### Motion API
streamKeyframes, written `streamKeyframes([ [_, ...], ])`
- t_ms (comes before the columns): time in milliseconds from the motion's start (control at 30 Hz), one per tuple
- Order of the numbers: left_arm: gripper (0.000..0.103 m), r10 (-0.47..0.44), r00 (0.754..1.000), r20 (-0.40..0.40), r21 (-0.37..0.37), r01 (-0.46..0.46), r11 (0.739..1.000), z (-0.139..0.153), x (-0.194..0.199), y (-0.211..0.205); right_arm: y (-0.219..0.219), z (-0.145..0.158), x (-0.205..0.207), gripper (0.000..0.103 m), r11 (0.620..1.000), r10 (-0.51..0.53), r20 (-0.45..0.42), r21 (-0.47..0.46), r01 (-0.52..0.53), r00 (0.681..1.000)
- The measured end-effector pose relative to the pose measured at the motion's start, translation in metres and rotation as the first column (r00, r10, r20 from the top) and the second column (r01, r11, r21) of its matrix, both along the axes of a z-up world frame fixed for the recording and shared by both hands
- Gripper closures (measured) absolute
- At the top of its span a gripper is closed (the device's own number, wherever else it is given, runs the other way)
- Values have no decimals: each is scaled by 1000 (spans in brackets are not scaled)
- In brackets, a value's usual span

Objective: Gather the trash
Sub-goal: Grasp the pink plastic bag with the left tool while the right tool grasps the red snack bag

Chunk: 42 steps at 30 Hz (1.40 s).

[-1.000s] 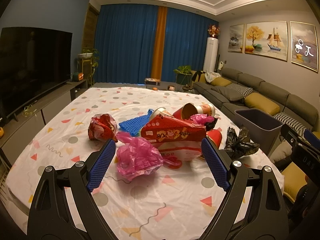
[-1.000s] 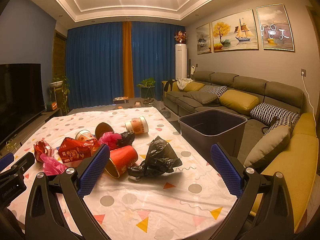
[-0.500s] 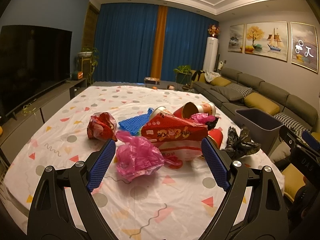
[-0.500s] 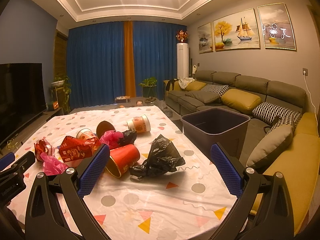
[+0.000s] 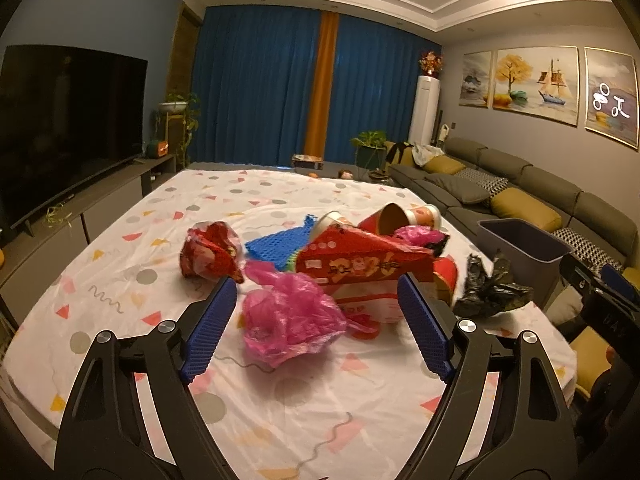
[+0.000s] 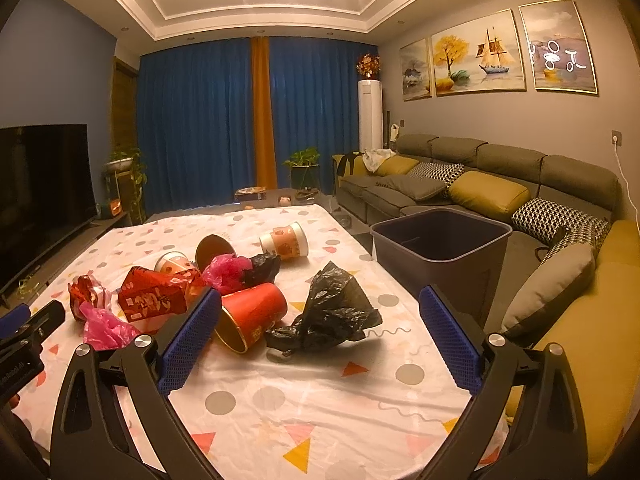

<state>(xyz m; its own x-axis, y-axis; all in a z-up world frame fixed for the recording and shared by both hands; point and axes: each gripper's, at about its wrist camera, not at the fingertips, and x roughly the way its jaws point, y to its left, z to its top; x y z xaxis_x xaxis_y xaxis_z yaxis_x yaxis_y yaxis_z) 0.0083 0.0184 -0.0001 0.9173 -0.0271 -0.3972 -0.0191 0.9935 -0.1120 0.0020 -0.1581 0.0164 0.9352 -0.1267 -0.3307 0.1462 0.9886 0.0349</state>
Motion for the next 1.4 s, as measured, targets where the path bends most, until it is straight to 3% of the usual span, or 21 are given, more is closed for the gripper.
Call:
streamKeyframes([
  [233,23,10,1000,-3,-16,-10,1000,-9,8,20,5,-12,15,14,998,51,-34,32,-49,998],
  [367,23,27,999,-21,-38,-28,999,-15,16,30,20,-20,27,27,992,121,-55,37,-119,991],
  [633,23,74,997,-28,-48,-76,996,-24,24,53,66,-39,69,47,949,313,-126,74,-306,941],
  [800,24,71,997,-34,-51,-73,996,-27,26,59,81,-49,93,57,934,357,-161,81,-348,920],
  [1033,27,32,998,-51,-56,-35,998,-34,34,58,90,-61,110,90,906,423,-203,114,-407,883],
  [1233,31,-36,995,-92,-44,32,998,-43,46,47,96,-58,99,98,884,468,-172,95,-458,867],
  [1400,31,-79,986,-149,-24,76,997,-52,60,33,93,-49,86,99,886,465,-120,65,-460,877],
])
